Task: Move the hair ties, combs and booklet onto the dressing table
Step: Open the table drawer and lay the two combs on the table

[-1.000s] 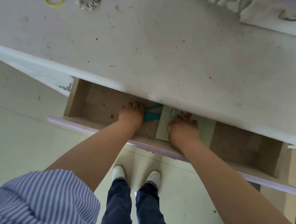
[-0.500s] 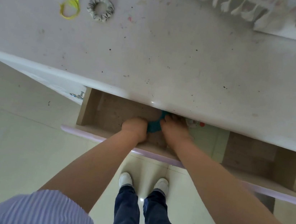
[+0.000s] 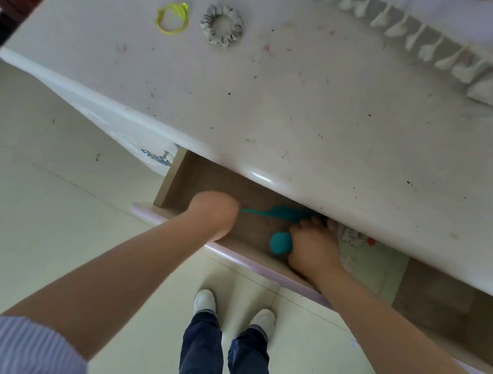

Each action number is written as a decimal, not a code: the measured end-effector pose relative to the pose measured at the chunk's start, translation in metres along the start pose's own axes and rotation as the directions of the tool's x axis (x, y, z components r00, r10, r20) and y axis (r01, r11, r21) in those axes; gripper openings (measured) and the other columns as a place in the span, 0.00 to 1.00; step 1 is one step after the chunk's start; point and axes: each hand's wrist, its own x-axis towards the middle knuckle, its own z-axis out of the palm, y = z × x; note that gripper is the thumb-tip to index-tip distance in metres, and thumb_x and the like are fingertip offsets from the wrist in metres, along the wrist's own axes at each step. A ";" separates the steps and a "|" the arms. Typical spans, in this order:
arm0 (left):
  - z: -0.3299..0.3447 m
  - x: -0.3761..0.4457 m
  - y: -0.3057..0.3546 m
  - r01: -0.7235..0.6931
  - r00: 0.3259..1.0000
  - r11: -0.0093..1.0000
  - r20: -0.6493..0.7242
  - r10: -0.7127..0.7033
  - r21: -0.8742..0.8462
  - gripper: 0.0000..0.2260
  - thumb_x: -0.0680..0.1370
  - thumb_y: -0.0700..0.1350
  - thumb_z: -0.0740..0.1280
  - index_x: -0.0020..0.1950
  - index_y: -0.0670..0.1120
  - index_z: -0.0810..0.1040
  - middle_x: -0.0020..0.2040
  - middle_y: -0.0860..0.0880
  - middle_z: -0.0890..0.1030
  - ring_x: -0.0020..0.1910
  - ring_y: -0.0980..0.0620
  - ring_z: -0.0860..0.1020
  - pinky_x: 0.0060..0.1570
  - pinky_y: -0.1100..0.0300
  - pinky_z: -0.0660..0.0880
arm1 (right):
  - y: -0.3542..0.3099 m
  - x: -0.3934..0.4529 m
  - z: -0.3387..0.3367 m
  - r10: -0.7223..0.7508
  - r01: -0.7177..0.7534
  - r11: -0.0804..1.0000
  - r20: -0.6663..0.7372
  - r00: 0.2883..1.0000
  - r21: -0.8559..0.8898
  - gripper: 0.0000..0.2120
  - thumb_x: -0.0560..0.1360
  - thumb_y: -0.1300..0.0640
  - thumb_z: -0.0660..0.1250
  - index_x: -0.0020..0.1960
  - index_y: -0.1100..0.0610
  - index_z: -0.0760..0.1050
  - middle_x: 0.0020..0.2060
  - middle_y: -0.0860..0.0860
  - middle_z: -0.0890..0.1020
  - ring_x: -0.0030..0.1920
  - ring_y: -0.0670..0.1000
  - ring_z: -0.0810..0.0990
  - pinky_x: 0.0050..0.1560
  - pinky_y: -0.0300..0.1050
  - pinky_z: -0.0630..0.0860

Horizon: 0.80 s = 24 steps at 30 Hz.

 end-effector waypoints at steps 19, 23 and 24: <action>-0.117 -0.099 -0.084 0.018 0.860 0.875 -0.439 -0.260 -0.483 0.11 0.83 0.44 0.52 0.41 0.44 0.64 0.36 0.41 0.76 0.35 0.44 0.71 0.36 0.54 0.67 | -0.033 -0.069 -0.198 -0.334 0.515 0.857 -0.779 0.531 -0.017 0.16 0.75 0.53 0.62 0.46 0.65 0.81 0.31 0.61 0.82 0.19 0.58 0.75 0.17 0.42 0.74; -0.134 -0.058 -0.066 0.113 0.859 0.927 -0.433 -0.272 -0.357 0.11 0.82 0.45 0.52 0.54 0.39 0.69 0.49 0.39 0.81 0.44 0.39 0.79 0.38 0.54 0.71 | -0.013 -0.031 -0.190 -0.187 0.287 0.956 -0.622 0.761 0.062 0.20 0.65 0.73 0.72 0.56 0.68 0.77 0.41 0.69 0.80 0.30 0.64 0.80 0.26 0.52 0.79; -0.134 -0.048 -0.060 0.125 0.864 0.935 -0.427 -0.268 -0.333 0.11 0.82 0.46 0.52 0.55 0.39 0.69 0.50 0.40 0.81 0.46 0.40 0.80 0.39 0.54 0.71 | -0.010 -0.020 -0.181 -0.110 0.220 0.968 -0.576 0.810 0.125 0.20 0.70 0.72 0.68 0.62 0.67 0.74 0.49 0.70 0.78 0.39 0.65 0.80 0.34 0.55 0.80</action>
